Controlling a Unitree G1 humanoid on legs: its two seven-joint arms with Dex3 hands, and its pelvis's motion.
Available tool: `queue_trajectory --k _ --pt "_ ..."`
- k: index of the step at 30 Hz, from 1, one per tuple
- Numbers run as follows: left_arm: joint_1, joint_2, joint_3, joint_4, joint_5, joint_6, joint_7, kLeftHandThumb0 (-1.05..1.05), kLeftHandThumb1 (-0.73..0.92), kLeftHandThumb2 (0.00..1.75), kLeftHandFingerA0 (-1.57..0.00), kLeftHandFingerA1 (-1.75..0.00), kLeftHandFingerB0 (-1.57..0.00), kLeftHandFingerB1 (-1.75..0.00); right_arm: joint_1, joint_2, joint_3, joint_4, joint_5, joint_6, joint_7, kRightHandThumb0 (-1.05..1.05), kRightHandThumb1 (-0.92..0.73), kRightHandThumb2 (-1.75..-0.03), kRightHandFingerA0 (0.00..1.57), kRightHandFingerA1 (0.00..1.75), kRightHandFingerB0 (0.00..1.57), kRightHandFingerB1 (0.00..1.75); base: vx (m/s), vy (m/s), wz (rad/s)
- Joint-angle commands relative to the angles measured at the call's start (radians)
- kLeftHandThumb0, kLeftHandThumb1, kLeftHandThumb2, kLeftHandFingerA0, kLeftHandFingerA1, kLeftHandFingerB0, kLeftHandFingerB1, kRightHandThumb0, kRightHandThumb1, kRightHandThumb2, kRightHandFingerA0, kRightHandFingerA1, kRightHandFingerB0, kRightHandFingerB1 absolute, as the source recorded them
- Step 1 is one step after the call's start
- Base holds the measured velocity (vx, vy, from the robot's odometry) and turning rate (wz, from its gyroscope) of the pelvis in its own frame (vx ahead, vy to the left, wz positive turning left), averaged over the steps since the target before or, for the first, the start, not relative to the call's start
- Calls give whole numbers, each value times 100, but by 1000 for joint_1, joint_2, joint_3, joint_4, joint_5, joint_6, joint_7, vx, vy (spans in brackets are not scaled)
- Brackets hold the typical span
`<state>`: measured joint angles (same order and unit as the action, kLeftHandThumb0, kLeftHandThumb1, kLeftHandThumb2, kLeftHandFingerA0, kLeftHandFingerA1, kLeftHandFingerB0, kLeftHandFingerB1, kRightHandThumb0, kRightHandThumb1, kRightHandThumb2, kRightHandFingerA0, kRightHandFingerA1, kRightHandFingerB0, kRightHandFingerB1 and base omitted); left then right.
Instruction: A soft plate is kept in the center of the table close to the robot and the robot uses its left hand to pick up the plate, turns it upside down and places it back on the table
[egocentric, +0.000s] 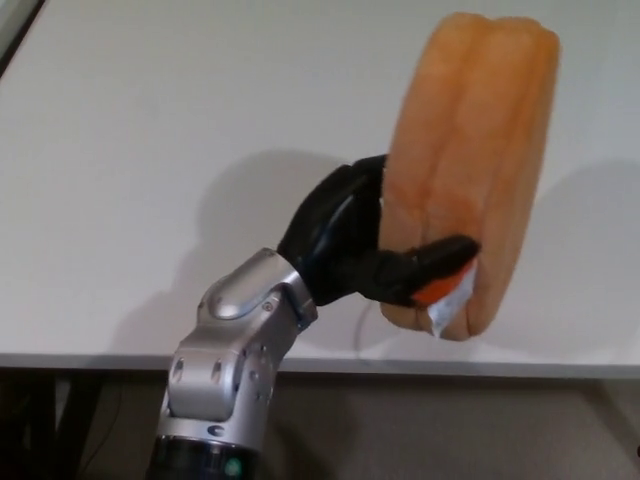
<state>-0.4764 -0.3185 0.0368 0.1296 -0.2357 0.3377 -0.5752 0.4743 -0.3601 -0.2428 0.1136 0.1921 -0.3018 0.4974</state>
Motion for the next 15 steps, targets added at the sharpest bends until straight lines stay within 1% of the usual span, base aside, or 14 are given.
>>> queue_trajectory --k 1,2,3,4,5,6,7,8,9,10,11,12,13,15 --pt "-63 -412 344 -58 -756 -124 368 -34 42 90 -98 -175 -81 -175 -1 -38 -2 12 0 40 24 -87 -75 -107 45 54 21 46 0 0 0" --pt "-60 -409 357 -54 -760 -136 387 -34 42 90 -98 -175 -81 -175 -1 -38 -2 7 6 52 25 -87 -75 -107 45 54 21 46 0 0 0" --pt "-56 -407 369 -49 -778 -136 400 -35 43 89 -99 -175 -78 -175 -1 -38 -3 2 8 58 24 -81 -87 -67 52 42 28 33 0 0 0" --pt "-50 -405 383 -43 -796 -142 413 -35 45 89 -100 -175 -76 -175 0 -38 -1 -5 7 65 22 -86 -74 -107 45 54 22 47 0 0 0" --pt "-49 -404 388 -41 -801 -145 417 -35 45 89 -100 -175 -76 -175 0 -38 -1 -8 6 67 22 -86 -74 -107 45 54 22 47 0 0 0" --pt "-41 -407 406 -29 -817 -158 438 -32 45 86 -97 -175 -76 -175 -3 -38 -1 -1 0 57 20 -87 -72 -82 49 48 25 39 0 0 0" --pt "-37 -405 418 -18 -825 -164 442 -32 46 87 -97 -175 -75 -175 -5 -39 -1 1 -4 53 17 -82 -88 -67 52 42 29 33 0 0 0" --pt "-37 -402 421 -14 -826 -165 439 -32 46 87 -97 -175 -75 -175 -5 -40 -1 -1 -6 53 16 -82 -88 -67 52 42 29 33 0 0 0" --pt "-34 -400 431 -5 -830 -170 446 -31 46 87 -96 -175 -73 -175 -4 -41 -1 -5 -8 52 15 -81 -72 -108 46 56 23 48 0 0 0" --pt "-31 -397 444 8 -839 -173 445 -29 48 89 -95 -175 -69 -175 -5 -41 -1 -6 -6 56 16 -84 -74 -108 46 55 23 47 0 0 0" --pt "-30 -392 455 21 -848 -175 439 -29 48 89 -95 -175 -69 -175 -7 -40 -2 -7 -2 63 15 -84 -74 -108 46 55 23 47 0 0 0" --pt "-29 -386 467 36 -861 -172 432 -28 49 88 -95 -175 -68 -175 -10 -40 -2 0 0 60 18 -80 -71 -108 46 56 23 48 0 0 0" --pt "-27 -381 479 49 -864 -177 433 -25 46 88 -93 -175 -67 -175 -12 -39 -2 4 0 55 19 -82 -87 -67 52 43 29 34 0 0 0" --pt "-24 -379 492 60 -859 -190 451 -25 46 87 -94 -175 -66 -175 -14 -39 -2 8 -2 49 19 -83 -88 -67 52 43 29 34 0 0 0"
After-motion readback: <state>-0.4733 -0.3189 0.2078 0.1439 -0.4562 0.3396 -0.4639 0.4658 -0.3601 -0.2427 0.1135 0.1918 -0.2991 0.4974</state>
